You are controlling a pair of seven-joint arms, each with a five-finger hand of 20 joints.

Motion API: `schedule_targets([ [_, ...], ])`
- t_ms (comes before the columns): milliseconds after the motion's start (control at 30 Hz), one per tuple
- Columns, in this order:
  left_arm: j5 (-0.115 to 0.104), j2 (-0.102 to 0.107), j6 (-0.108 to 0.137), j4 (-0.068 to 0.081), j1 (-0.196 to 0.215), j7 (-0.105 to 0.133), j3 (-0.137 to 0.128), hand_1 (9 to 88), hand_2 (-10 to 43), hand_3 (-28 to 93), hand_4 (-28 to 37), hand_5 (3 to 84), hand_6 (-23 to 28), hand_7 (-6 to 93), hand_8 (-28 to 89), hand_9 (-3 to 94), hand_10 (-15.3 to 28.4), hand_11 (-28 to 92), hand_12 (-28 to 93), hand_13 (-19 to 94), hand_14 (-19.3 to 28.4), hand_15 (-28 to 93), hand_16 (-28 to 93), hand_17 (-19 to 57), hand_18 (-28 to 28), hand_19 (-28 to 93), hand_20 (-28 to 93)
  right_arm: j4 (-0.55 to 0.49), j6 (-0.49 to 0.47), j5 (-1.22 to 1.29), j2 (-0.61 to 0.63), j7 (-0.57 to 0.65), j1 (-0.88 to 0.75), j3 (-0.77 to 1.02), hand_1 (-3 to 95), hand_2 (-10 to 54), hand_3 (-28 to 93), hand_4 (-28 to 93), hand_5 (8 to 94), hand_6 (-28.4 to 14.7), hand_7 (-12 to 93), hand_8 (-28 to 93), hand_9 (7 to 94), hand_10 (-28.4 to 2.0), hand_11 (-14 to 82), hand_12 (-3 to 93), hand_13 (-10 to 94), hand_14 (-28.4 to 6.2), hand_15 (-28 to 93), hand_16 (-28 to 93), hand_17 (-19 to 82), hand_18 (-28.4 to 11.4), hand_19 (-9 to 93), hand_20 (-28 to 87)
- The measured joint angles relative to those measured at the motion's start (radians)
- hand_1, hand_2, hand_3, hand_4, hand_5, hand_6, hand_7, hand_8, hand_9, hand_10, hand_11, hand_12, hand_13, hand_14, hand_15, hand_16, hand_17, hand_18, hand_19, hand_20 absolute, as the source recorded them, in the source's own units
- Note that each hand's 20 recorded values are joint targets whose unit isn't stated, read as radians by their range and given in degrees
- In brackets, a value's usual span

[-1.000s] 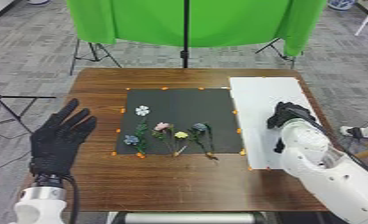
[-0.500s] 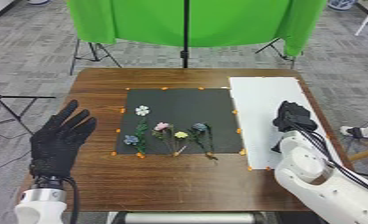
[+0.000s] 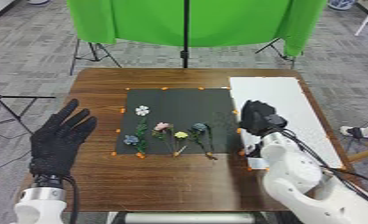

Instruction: Arrange flowers

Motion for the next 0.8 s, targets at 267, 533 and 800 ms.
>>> schedule_targets([
  [267,0.0,-0.003,0.001,0.0,-0.001,-0.004,0.003,24.2,6.3,80,-23.8,38.5,10.5,13.1,-9,35.6,21.1,27,11,27,28.4,54,-10,-8.5,25.9,57,16,0.0,-0.071,0.004,-0.089,-0.014,-0.013,-0.016,51.3,-9.5,68,-28,76.1,0.5,21,0,88.5,-7.6,21.0,33.4,74,-7.0,74,18,34,-23.6,93,60],
  [533,-0.002,-0.003,0.007,0.0,-0.001,0.005,0.005,24.2,6.3,80,-23.6,38.6,10.6,13.0,-9,35.6,21.2,27,11,27,28.4,54,-10,-8.5,25.9,57,16,-0.001,-0.115,0.019,-0.108,-0.03,-0.002,-0.025,40.2,-9.5,73,-28,64.4,-0.5,16,-12,79.6,-11.0,37.8,19.4,69,-9.4,77,17,31,-25.0,93,61],
  [800,-0.002,0.002,0.006,0.008,-0.012,0.01,0.012,24.2,6.3,80,-23.6,38.6,10.6,12.9,-9,35.6,21.3,27,11,27,28.4,54,-10,-8.5,25.9,57,16,-0.02,-0.155,0.028,-0.107,-0.023,-0.006,-0.009,35.6,-9.5,71,-28,61.1,-1.3,14,-12,78.2,-12.6,39.9,18.7,68,-10.7,78,17,31,-25.5,93,62],
])
